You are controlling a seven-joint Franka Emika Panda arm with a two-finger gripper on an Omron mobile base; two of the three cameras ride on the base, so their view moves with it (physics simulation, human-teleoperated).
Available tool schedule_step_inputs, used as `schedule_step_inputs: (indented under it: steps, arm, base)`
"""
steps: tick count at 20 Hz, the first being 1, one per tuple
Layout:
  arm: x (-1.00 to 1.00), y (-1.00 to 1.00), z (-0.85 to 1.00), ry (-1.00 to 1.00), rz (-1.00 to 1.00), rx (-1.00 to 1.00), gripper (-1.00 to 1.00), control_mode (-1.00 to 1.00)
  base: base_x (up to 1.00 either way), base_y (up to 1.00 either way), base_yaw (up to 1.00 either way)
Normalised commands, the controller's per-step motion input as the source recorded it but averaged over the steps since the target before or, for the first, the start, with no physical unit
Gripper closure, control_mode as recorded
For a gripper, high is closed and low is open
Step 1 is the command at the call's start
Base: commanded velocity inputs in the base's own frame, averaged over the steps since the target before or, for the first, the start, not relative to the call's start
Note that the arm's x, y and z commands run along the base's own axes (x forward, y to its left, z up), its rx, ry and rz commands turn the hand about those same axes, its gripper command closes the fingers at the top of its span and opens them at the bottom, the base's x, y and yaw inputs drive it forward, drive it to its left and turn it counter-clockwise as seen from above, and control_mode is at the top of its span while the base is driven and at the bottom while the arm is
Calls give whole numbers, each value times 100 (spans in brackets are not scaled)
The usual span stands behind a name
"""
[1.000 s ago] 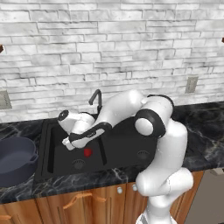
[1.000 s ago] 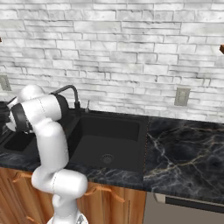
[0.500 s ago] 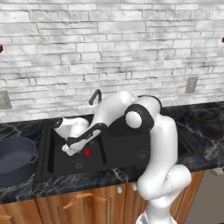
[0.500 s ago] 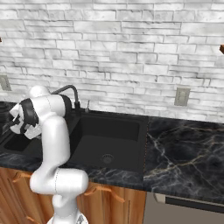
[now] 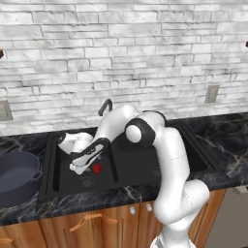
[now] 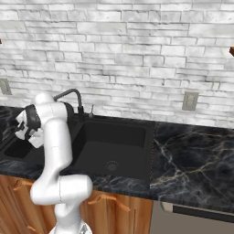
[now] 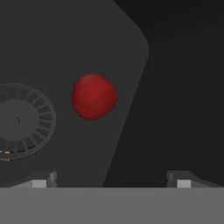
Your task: Dump the tomato from the pot into the sink. Then turn on the water and wash the tomato. Then turn off the water and put the tomato back in the pot.
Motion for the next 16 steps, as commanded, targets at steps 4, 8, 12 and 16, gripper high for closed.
schedule_step_inputs:
  steps: [4, 8, 12, 16]
  arm:
    - [28, 0, -30, 9, 5, -7, -100, -100]
    - [26, 0, -26, 8, 6, -4, -100, -100]
    - [38, 0, -22, 8, 6, -1, -100, -100]
    - [30, 0, -24, 8, 6, -1, -100, -100]
  base:
    - [0, 0, 0]
    - [0, 0, 0]
    - [0, 0, 0]
    - [0, 0, 0]
